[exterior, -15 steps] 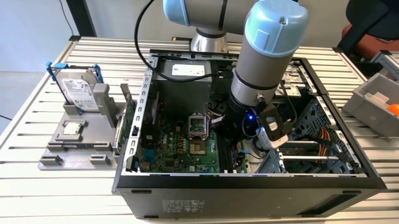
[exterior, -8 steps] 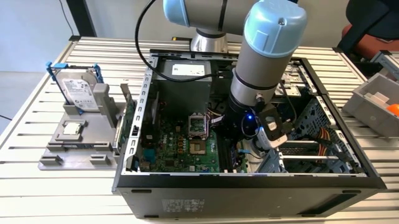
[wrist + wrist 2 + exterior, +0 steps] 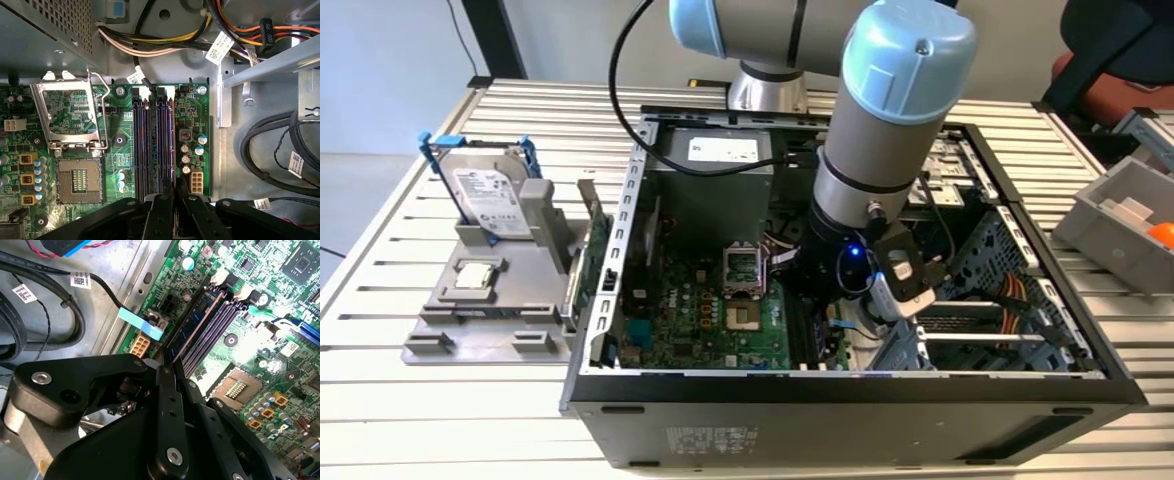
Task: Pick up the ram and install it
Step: 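Insert the ram into the slot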
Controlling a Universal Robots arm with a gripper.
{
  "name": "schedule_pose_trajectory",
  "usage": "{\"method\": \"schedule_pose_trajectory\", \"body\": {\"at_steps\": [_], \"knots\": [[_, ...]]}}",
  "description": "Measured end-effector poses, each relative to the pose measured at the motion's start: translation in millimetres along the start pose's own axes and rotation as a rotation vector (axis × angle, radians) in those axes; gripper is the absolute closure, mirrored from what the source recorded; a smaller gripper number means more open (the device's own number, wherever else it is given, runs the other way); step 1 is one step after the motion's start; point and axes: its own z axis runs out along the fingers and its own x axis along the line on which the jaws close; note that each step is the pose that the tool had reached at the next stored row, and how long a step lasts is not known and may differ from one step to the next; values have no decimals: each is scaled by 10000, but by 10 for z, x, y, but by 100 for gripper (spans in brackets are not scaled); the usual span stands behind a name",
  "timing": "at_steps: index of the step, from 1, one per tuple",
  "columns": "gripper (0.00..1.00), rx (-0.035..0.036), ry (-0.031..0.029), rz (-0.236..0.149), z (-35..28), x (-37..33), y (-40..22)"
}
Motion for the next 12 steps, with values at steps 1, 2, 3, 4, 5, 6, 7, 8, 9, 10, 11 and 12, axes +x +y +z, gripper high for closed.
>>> {"method": "schedule_pose_trajectory", "body": {"at_steps": [1, 2, 3, 4, 5, 6, 7, 8, 9, 10, 11, 12], "knots": [[100, 0, 0, 0, 0, 0, 0], [100, -1, 0, -1, 1, 0, 0], [100, -2, 0, 0, 1, 0, 0], [0, -23, -3, 0, 6, -1, 4], [0, -14, -2, -1, 6, -1, 3], [0, -9, -2, -1, 4, -1, 2], [0, -3, 2, 0, -11, 0, 0], [0, -3, 2, 0, -55, 0, 1], [0, -2, 4, 1, -104, 0, 1], [0, -3, 7, 1, -148, 0, 1], [0, 0, 10, 0, -194, -1, 1], [0, -1, 11, 0, -226, -1, 2]]}}
